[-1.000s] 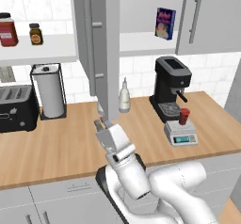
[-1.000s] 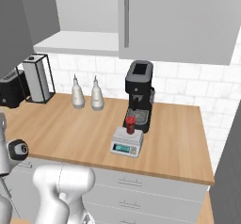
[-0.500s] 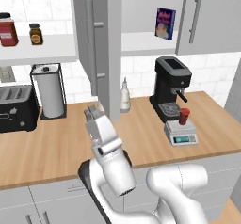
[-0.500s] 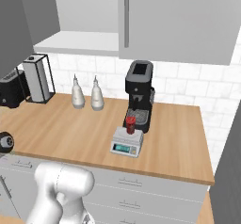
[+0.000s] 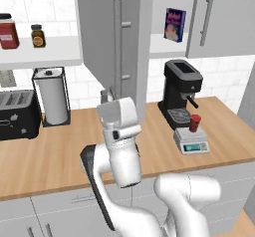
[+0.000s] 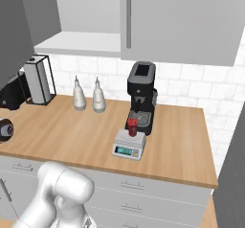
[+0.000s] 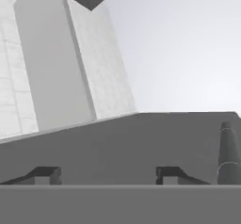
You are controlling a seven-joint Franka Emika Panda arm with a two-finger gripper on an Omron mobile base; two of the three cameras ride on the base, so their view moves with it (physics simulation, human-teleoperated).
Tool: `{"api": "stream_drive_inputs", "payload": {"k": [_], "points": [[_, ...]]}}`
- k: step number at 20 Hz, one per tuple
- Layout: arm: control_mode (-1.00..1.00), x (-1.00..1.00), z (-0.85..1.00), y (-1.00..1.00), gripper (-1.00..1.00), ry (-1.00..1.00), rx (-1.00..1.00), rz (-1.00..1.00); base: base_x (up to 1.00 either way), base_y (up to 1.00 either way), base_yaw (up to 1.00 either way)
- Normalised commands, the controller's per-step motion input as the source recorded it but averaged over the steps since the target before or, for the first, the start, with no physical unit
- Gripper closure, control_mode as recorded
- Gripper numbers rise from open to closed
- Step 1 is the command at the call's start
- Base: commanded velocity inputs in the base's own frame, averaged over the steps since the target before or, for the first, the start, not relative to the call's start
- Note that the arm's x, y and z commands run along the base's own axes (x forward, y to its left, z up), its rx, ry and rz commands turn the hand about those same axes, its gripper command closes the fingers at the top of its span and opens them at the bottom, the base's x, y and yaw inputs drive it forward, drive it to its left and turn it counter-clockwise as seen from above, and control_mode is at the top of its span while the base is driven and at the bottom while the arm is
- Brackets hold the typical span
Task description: Pick the yogurt and place it on the digital scale for weighing, and close the cabinet.
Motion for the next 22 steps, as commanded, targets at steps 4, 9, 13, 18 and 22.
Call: {"api": "stream_drive_inputs", "payload": {"k": [4,9,13,18,22], "points": [[-1.00,0.78,0.23,-0.43,-1.00,0.42,0.02,-0.11,0.00,0.00,0.00],[-1.00,0.90,0.34,-0.44,-1.00,0.51,0.00,-0.07,0.00,0.00,0.00],[-1.00,0.93,0.38,-0.42,-1.00,0.63,0.00,-0.07,0.00,0.00,0.00],[-1.00,1.00,0.31,-0.33,-1.00,0.58,0.00,-0.08,0.00,0.00,0.00],[-1.00,1.00,0.39,-0.29,-1.00,0.53,0.00,-0.06,0.00,0.00,0.00]]}}
